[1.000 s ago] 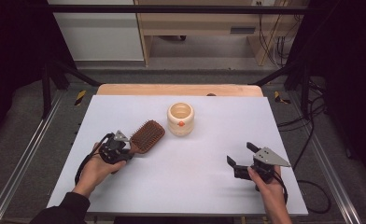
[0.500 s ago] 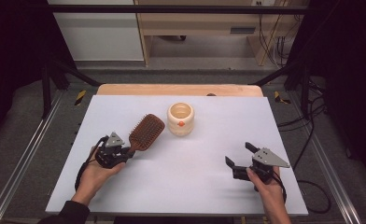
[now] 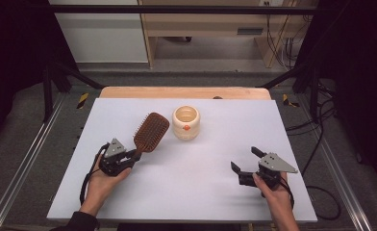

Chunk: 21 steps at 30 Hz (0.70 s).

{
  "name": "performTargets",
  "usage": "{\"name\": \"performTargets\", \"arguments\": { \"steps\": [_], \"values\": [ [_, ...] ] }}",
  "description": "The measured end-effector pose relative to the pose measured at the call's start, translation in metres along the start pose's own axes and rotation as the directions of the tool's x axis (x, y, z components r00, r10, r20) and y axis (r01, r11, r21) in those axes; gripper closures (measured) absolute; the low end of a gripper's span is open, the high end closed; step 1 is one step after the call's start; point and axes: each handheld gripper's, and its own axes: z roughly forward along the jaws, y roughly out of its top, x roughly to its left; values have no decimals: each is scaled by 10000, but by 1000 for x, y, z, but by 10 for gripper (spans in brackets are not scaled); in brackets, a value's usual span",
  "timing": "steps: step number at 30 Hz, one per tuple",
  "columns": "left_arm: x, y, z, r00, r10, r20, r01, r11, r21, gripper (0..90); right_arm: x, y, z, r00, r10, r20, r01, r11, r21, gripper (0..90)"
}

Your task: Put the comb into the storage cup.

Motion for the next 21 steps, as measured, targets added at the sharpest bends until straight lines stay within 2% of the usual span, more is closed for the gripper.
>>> {"name": "performTargets", "arguments": {
  "steps": [14,21],
  "values": [
    [-10,2,0,9994,287,185,-279,9987,-434,728,8,2,4,9997,-145,-199,146,9999,25,63],
    [-12,4,-3,9993,353,111,-344,9968,-723,728,13,4,7,9994,-133,-332,132,9999,-20,63]
  ]
}}
